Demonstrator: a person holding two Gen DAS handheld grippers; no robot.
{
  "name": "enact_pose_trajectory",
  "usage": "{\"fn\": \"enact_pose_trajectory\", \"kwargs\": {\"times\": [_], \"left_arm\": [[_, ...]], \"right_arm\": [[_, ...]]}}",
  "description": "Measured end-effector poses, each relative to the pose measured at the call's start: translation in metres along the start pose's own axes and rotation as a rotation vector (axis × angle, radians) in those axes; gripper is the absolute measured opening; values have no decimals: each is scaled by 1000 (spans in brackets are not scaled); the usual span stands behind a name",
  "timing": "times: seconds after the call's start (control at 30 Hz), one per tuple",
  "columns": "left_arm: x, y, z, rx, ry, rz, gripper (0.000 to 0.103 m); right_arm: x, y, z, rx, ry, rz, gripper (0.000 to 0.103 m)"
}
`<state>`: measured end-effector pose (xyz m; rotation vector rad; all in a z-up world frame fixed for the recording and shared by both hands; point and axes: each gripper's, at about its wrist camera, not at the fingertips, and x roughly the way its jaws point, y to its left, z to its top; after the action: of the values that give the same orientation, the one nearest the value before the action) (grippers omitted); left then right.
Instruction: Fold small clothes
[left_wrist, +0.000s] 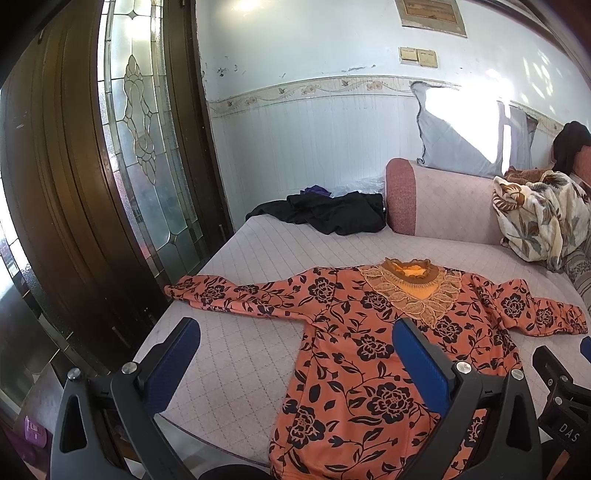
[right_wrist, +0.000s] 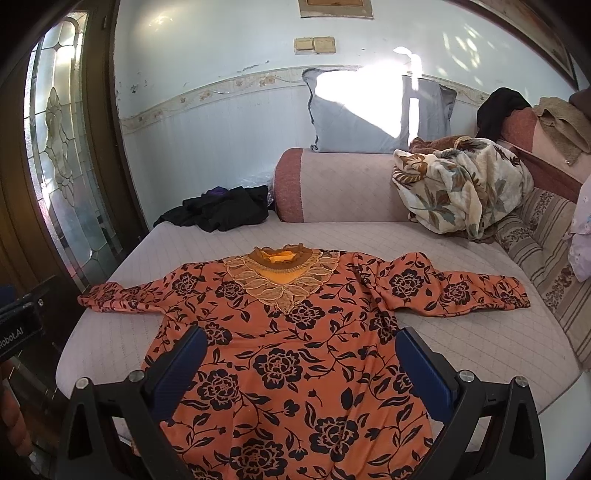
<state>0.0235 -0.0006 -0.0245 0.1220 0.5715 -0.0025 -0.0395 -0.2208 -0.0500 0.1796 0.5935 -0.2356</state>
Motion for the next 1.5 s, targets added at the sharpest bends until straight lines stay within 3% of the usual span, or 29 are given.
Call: {"fn": "enact_pose_trajectory", "kwargs": {"times": [0.63,1.0,1.23,1.4,1.5], "left_arm": [[24,-14,-1,19,37,2,103],[74,-43,-4,55,104,17,103],[137,-88,-14,101,181,2,103],[224,-133,-43,114,360,-81,103],[273,-159,-69,141,479,-79,103]], "right_arm": [[21,-9,0,12,38,-9,103],[61,-39,5,48,68,-48,103],[110,-100,12,136,87,-115,103],[160,-189,9,299,129,-185,103],[187,-258,5,422,140,-219,103]]}}
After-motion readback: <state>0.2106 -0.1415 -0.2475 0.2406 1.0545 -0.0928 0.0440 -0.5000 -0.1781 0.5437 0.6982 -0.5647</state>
